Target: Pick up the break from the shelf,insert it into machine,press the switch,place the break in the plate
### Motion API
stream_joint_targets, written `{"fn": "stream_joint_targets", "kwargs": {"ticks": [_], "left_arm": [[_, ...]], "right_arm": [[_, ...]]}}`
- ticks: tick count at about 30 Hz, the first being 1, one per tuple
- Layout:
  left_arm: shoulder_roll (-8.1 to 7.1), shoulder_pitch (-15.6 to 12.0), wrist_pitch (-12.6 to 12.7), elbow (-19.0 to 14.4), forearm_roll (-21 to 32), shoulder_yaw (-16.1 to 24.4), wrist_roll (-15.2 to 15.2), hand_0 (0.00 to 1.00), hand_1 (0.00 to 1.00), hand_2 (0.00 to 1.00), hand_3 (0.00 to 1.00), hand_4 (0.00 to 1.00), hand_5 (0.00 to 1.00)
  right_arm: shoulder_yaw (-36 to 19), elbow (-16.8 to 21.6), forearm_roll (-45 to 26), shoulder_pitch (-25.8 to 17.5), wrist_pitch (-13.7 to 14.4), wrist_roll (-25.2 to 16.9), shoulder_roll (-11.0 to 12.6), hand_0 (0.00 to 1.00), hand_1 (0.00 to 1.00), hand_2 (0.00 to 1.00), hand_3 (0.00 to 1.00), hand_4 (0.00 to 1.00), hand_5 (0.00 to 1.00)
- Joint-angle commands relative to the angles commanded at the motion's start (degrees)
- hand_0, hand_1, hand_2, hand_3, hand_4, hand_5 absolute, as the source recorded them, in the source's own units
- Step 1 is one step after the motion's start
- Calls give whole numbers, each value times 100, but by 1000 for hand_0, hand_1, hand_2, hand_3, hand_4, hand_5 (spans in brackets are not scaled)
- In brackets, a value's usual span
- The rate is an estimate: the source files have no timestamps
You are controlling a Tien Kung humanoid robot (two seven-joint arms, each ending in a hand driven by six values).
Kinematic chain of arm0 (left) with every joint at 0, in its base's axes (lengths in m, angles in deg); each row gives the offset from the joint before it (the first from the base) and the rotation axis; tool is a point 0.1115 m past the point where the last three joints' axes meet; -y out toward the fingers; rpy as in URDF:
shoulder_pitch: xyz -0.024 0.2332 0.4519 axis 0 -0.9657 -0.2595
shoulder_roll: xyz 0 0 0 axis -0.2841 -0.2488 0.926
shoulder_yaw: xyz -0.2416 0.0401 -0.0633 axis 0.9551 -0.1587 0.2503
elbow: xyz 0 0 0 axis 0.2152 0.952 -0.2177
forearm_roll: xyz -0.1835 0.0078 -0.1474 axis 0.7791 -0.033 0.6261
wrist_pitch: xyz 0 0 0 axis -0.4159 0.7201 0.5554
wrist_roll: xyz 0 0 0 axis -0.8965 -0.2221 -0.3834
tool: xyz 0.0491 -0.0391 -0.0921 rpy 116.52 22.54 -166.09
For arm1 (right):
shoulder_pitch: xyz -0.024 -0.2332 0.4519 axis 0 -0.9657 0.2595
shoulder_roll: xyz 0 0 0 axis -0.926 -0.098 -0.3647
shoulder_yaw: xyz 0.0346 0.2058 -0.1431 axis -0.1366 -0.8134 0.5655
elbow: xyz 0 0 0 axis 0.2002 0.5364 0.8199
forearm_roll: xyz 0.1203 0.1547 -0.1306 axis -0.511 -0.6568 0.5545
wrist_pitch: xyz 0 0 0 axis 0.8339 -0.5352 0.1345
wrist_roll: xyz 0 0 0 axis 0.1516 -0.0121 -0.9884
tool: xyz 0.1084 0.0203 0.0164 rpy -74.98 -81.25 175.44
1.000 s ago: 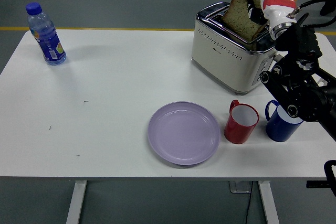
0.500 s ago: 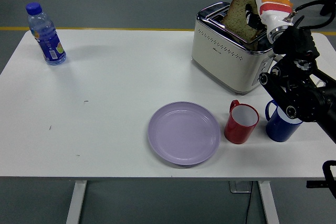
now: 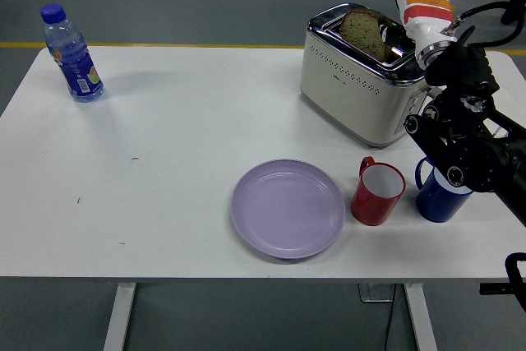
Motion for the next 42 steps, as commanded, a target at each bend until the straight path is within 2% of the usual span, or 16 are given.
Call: {"fn": "stream_joint_targets", "kwargs": {"ticks": [5,11,13,14,17,19,20,25,26,30,31,32,42], "left_arm": [[-2,3,-3,0,-9,8,2,678,648,702,653,477,937],[-5,-2,-6,0,-3,8,-1,679,648,702,653,476,934],[-8,1,-5,0,18,-3,-11,679,648,702,653,476,934],[-10,0,-2,0,26,2,-13,679,648,702,652,477,935],[-13,2,-2,0,24,12,-18,679,648,702,652,477,935],[-12,-4,-2,0,8,30,-20,679,648,702,652,477,935],[-13,-6,-4,0,12,33,-23,678,647,701,652,476,934],[-9,-15,-4,0,4,57,-30,678,647,701,652,476,934],[-6,-18,-6,0,-2,61,-30,678,646,701,652,476,935],[2,-29,-9,0,-23,91,-33,678,646,701,652,476,935],[3,-31,-9,0,-25,94,-33,678,646,701,652,476,935],[6,-36,-10,0,-38,106,-31,678,646,702,652,477,935],[26,-48,-4,0,-35,108,-27,677,648,702,653,476,936]], "right_arm": [[-41,267,-47,-34,42,-14,81,755,712,886,929,707,2],[-194,783,-82,-227,110,136,332,763,714,886,921,701,12],[-290,1031,-134,-393,262,273,507,763,714,886,921,701,12],[-345,1152,-186,-487,340,355,596,711,666,817,880,640,17],[-426,1281,-250,-603,441,453,693,711,666,817,880,640,17],[-641,1541,-589,-905,718,581,905,711,666,817,880,640,17],[-733,1638,-675,-1020,768,579,994,400,451,563,763,397,2],[-972,1886,-805,-1379,844,546,1224,400,451,563,763,397,2],[-1052,1985,-818,-1536,890,533,1310,358,381,482,735,418,2],[-1178,2236,-804,-1927,987,467,1496,358,381,482,735,418,2],[-1179,2259,-806,-1966,990,455,1514,358,381,482,735,418,2],[-1165,2290,-809,-2054,965,431,1547,329,321,418,646,426,2],[-946,2143,-692,-2485,721,423,1527,328,312,408,632,395,2]]}}
